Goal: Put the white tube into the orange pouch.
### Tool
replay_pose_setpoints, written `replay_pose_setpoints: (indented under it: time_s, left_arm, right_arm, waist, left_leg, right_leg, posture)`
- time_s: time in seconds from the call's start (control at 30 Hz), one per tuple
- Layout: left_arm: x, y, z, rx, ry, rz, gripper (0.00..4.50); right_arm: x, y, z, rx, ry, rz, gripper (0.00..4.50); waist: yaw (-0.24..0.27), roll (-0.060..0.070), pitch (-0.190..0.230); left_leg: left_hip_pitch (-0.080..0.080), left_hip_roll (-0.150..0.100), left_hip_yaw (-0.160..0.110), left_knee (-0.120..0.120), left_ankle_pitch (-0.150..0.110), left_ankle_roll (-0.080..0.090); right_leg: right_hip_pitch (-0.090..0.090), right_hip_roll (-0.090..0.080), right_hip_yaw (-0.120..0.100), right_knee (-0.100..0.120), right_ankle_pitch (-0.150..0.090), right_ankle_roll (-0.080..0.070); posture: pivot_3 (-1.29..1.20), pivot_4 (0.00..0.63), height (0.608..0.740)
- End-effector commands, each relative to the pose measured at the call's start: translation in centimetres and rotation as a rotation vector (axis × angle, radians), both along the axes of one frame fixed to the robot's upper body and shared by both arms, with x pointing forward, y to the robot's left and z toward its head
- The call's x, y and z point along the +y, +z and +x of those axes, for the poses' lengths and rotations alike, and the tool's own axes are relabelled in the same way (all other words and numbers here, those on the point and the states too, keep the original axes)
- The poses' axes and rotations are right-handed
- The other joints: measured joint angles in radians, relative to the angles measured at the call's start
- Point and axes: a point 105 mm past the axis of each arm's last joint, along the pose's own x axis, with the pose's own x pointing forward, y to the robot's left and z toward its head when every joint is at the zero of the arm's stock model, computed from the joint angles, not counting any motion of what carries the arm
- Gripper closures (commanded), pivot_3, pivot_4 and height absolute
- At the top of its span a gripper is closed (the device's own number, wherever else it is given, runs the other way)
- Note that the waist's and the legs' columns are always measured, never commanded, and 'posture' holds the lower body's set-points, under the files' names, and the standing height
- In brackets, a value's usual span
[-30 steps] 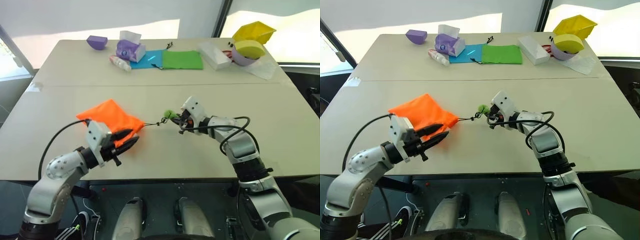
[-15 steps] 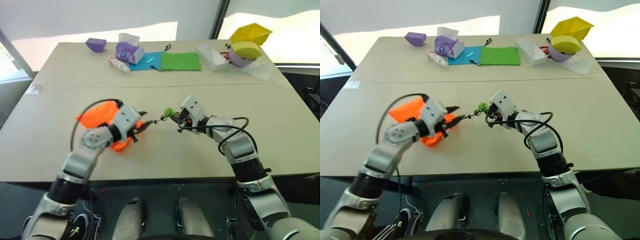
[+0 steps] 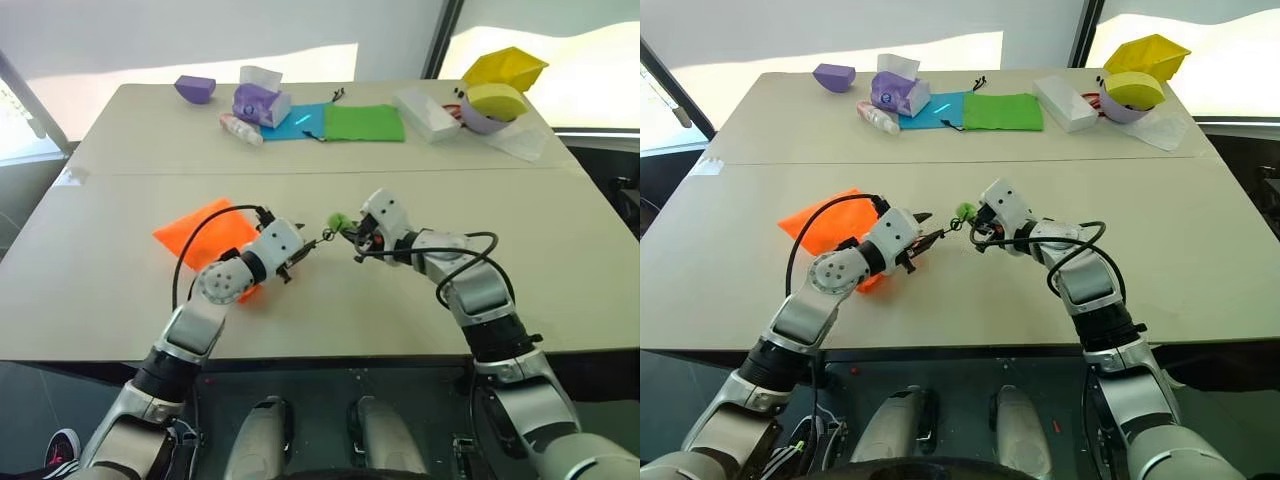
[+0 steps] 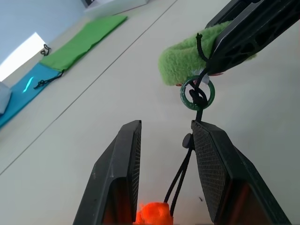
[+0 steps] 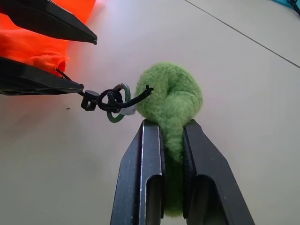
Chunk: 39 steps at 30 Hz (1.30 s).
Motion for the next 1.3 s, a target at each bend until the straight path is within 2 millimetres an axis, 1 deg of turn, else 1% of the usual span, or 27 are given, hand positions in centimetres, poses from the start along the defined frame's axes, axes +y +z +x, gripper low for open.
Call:
replay_pose_setpoints:
  time_s: [0.03,0.2,0.37,0.47,0.6,0.67,0.73,1.3]
  left_arm:
    - [-0.8,0.4,-0.2,-0.021,-0.013,0.009,2.71]
    - [-0.3,-0.5,0.0,0.005,0.021,0.035,2.71]
    - [-0.1,-0.8,0.2,0.014,0.028,0.049,2.71]
    - [-0.4,-0.4,0.4,0.015,0.025,0.021,2.71]
    - [-0.4,-0.4,0.5,0.015,0.024,0.036,2.71]
    - [-0.3,-0.7,0.6,0.028,0.032,0.038,3.23]
    - [-0.2,-0.8,0.7,0.035,0.035,0.037,3.97]
    - [0.2,-0.8,0.4,0.032,0.039,0.034,3.97]
  right_arm:
    - [0.5,1.7,0.2,-0.048,0.018,0.021,4.5]
    - [0.6,1.8,0.0,-0.048,0.022,0.02,4.5]
    - [0.7,1.8,-0.1,-0.047,0.031,0.016,4.5]
    - [0.8,1.8,-0.1,-0.047,0.031,0.019,4.5]
    - [0.7,1.7,-0.1,-0.046,0.028,0.017,4.5]
    - [0.5,1.8,-0.2,-0.046,0.026,0.015,4.5]
    - [0.5,1.8,-0.2,-0.048,0.025,0.012,4.5]
    - [0.4,2.1,0.0,-0.06,0.024,0.013,4.5]
  waist:
    - [0.0,0.0,0.0]
    - [-0.002,0.0,0.0]
    - [-0.001,0.0,0.0]
    - [-0.001,0.0,0.0]
    - [0.0,0.0,0.0]
    - [0.0,0.0,0.0]
    - [-0.001,0.0,0.0]
    - [-0.001,0.0,0.0]
  left_leg:
    - [0.0,0.0,0.0,0.0,0.0,0.0]
    - [0.0,0.0,0.0,-0.001,0.0,0.0]
    - [0.0,0.0,0.0,-0.001,0.0,0.0]
    - [0.0,0.0,0.0,-0.001,0.0,0.0]
    - [0.0,0.0,0.0,-0.001,0.0,0.0]
    - [0.0,0.0,0.0,-0.001,0.0,0.0]
    - [0.0,0.0,0.0,-0.001,0.0,0.0]
    - [0.0,0.0,0.0,-0.001,0.0,0.0]
  right_leg:
    - [0.0,0.0,0.0,0.0,0.0,0.0]
    - [0.0,0.0,0.0,0.0,0.0,0.0]
    - [0.0,0.0,0.0,0.001,0.0,0.0]
    - [0.0,0.0,0.0,0.0,0.0,0.0]
    - [0.0,0.0,0.0,0.0,0.0,0.0]
    - [0.0,0.0,0.0,0.0,0.0,0.0]
    - [0.0,0.0,0.0,0.0,0.0,0.0]
    - [0.0,0.0,0.0,0.0,0.0,0.0]
  posture:
    - [0.0,0.15,0.74]
    - [0.0,0.15,0.74]
    - [0.0,0.15,0.74]
    - [0.0,0.15,0.74]
    - [0.0,0.15,0.74]
    - [0.0,0.15,0.74]
    - [0.0,0.15,0.74]
    - [0.0,0.15,0.74]
